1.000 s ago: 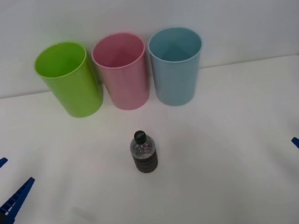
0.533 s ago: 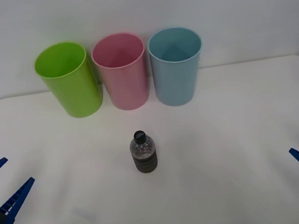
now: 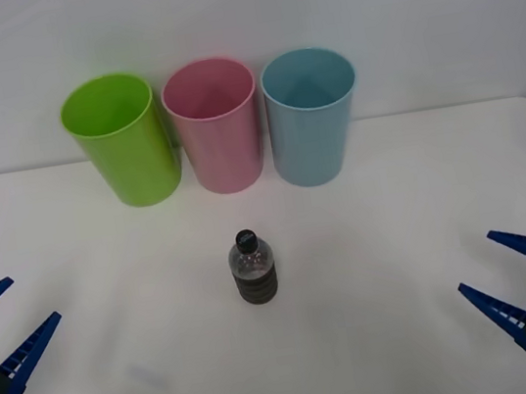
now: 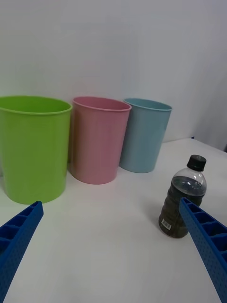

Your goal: Grasp the object on the table and drop it into the matching bin: aluminum can to the light blue bin, PET bottle to the pink bin.

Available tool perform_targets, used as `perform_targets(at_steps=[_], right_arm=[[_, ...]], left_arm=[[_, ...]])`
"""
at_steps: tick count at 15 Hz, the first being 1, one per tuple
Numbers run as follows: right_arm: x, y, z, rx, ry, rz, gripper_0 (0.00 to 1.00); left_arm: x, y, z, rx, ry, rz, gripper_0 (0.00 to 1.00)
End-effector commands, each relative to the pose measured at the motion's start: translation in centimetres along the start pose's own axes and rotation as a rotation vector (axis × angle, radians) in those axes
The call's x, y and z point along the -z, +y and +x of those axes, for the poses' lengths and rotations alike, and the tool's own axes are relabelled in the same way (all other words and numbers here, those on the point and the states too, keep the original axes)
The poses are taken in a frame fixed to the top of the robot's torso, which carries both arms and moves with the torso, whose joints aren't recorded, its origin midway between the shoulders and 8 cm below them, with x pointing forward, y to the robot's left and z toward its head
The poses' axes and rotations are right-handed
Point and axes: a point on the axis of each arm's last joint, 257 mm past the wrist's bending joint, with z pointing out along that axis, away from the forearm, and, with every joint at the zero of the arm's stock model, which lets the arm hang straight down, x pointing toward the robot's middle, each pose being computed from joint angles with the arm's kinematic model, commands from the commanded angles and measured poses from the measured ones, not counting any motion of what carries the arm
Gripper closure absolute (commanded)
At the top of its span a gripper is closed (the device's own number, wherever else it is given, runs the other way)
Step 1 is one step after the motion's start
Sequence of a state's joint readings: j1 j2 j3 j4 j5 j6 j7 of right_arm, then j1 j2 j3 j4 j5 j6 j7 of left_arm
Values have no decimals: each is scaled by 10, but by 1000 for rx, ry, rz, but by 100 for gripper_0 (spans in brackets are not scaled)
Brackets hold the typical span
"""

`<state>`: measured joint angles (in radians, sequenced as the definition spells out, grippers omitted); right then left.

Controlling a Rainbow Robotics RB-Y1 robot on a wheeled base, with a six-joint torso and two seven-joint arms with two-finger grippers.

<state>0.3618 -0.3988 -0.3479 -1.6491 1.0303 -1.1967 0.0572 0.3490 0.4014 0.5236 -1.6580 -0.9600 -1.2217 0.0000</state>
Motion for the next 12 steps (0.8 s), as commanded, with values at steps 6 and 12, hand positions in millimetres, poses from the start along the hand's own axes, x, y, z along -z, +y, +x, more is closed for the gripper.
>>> perform_targets(at_steps=[6,12], right_arm=[[-53,29,23,28,26,-65,0],[-103,52,41,41,38,-74,0]], left_arm=[[0,0,0,0,0,0,0],[0,0,0,0,0,0,0]])
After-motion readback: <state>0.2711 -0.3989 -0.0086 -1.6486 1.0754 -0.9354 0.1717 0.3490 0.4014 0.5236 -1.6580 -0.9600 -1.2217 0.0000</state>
